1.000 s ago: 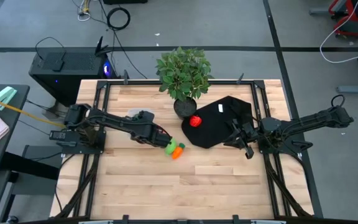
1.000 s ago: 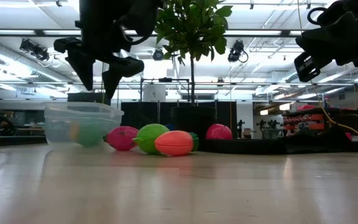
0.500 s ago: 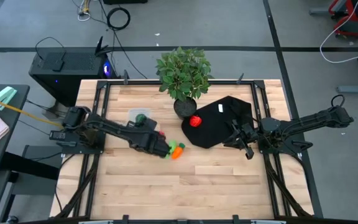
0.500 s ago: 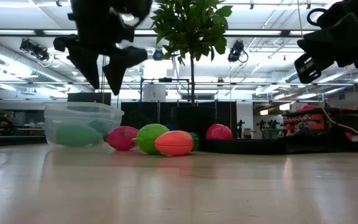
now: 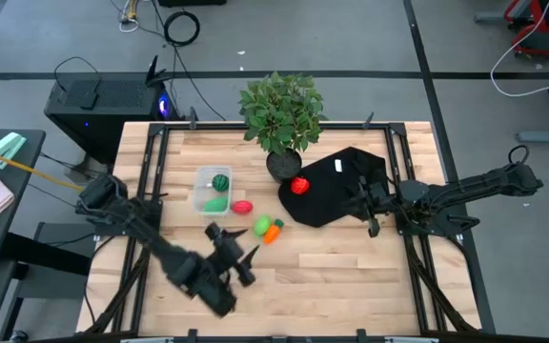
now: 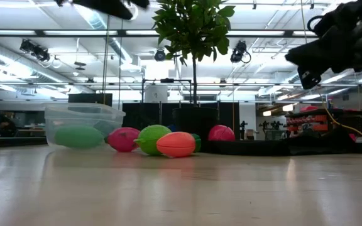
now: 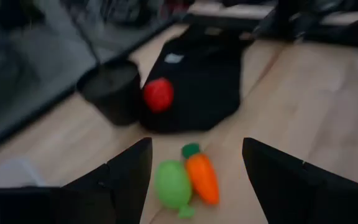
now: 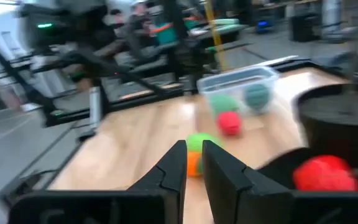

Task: Pick and placing Produce into tupperware
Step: Put the apple into the bin

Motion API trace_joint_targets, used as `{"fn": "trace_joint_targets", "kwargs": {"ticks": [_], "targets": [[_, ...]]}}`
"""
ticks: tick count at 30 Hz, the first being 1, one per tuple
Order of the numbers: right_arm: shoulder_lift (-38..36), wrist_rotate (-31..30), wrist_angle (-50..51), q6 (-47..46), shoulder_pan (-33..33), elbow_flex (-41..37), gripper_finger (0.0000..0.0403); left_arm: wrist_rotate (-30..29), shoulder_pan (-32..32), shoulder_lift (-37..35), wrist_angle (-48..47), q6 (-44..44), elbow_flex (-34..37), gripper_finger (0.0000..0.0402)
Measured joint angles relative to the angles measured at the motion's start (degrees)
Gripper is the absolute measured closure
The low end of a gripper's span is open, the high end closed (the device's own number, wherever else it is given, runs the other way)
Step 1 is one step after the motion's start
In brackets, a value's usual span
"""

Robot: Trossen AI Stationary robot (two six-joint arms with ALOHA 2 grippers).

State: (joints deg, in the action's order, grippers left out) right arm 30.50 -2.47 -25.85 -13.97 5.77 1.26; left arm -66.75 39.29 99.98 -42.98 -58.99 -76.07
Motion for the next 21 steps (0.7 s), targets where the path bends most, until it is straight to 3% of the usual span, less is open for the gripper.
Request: {"fn": "trace_joint_targets", "kwargs": {"ticks": [6, 10, 15, 18, 21], "targets": [[2.5, -1.6, -5.7, -0.9, -1.9, 0.0, 0.031, -4.8, 4.3, -0.3, 0.3, 1.6, 0.0, 0.0148], [6.2, -1.9, -8.9, 0.5, -2.0, 1.0, 0.0239, -4.9, 5.5, -0.3, 0.2, 4.5, 0.0, 0.0153], [15.1, -6.8, -8.8, 3.2, -2.0, 7.6, 0.0131, -5.9, 5.6, -0.3, 0.2, 8.5, 0.0, 0.0159], [22.7, -9.8, -3.2, 5.4, -2.0, 14.5, 0.0074, -6.1, 5.6, -0.3, 0.0, 9.3, 0.0, 0.0163], [31.4, -14.7, 9.1, 5.6, -2.0, 21.8, 0.0033, -6.1, 5.9, -0.3, -0.1, 10.0, 0.0, 0.0167]]}}
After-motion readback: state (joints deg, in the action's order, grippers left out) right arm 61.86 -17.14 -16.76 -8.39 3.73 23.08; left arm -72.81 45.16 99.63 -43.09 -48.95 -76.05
